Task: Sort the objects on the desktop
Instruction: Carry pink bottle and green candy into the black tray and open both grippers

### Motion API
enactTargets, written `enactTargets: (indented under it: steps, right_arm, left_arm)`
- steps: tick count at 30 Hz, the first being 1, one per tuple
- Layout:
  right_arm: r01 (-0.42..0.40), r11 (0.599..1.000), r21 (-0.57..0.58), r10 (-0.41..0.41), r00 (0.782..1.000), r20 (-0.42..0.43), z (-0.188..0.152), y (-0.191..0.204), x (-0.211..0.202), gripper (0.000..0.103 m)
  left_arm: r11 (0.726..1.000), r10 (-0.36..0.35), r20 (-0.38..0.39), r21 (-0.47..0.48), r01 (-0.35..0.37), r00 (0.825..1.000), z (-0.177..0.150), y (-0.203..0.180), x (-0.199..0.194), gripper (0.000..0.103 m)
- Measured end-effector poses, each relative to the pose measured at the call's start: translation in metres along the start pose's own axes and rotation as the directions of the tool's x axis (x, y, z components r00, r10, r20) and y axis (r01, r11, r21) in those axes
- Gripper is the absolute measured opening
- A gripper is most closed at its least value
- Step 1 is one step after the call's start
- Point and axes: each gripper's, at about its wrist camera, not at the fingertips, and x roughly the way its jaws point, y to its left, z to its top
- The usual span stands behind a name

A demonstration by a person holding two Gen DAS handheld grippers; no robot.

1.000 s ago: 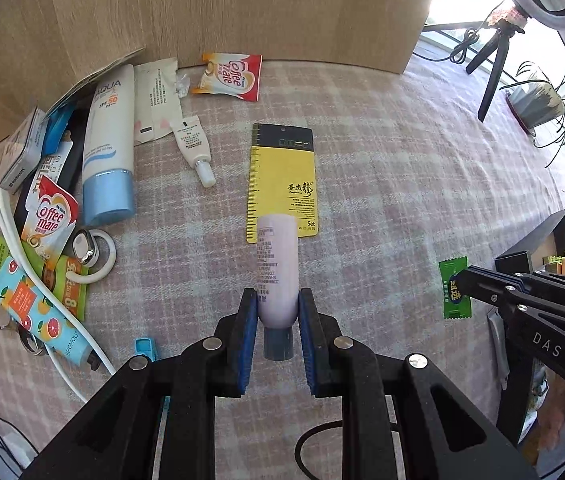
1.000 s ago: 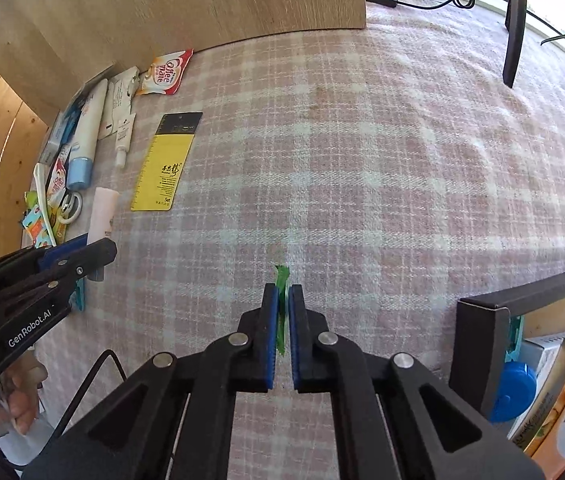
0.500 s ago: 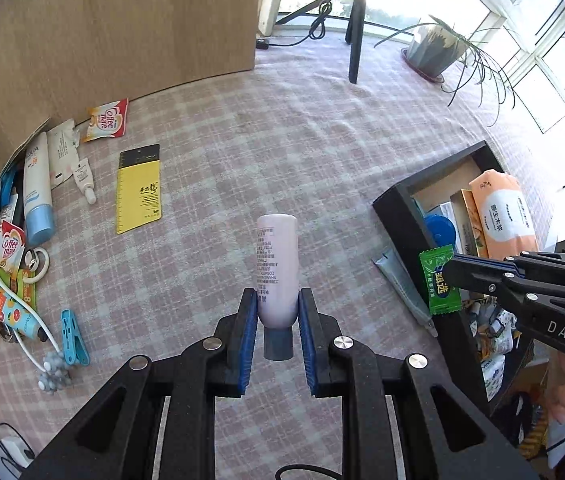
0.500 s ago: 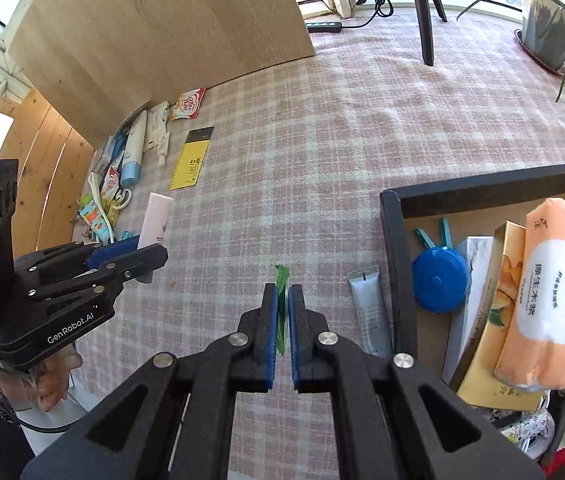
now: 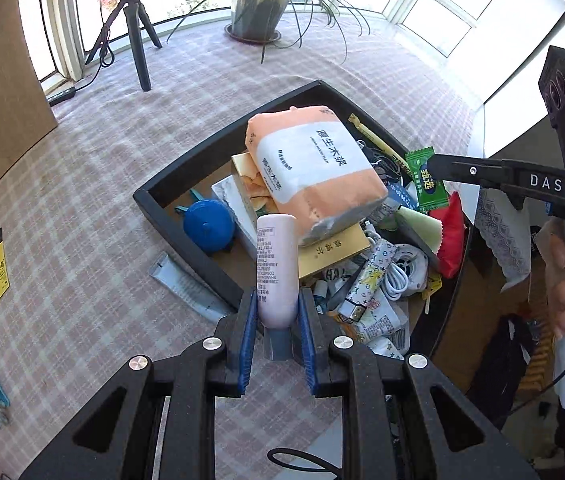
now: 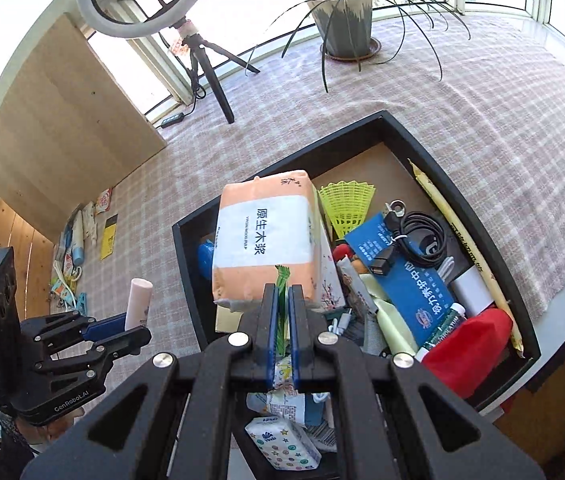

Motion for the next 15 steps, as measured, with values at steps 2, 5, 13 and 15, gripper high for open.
enactTargets:
  steps: [2,5,13,15]
  right_arm:
    - [0.017,0.999,0.033,-0.017,1.000,0.012,0.001,-0.019,-0.005,0.005]
    - [0.037,0.998,0.057,-0.038,0.999,0.017,0.001,-0.040,-0.013,0.005]
    - [0.051,0.996,0.078,-0.053,0.998,0.025,0.004,-0.062,-0.015,0.006]
    - [0.052,0.996,0.079,-0.054,0.998,0.025,0.005,-0.063,-0.015,0.006]
  left_arm:
    - [0.999,-0.019,-0.007,0.028,0.019,1.000,0.005,-0.018,0.006,0.019]
    - [0.997,-0.037,-0.010,0.070,0.038,0.999,0.014,-0.046,0.017,0.019]
    - [0.989,-0.071,-0.021,0.131,0.073,0.997,0.030,-0.091,0.032,0.019]
    - [0.989,-0.077,-0.028,0.124,0.080,0.997,0.032,-0.092,0.034,0.019]
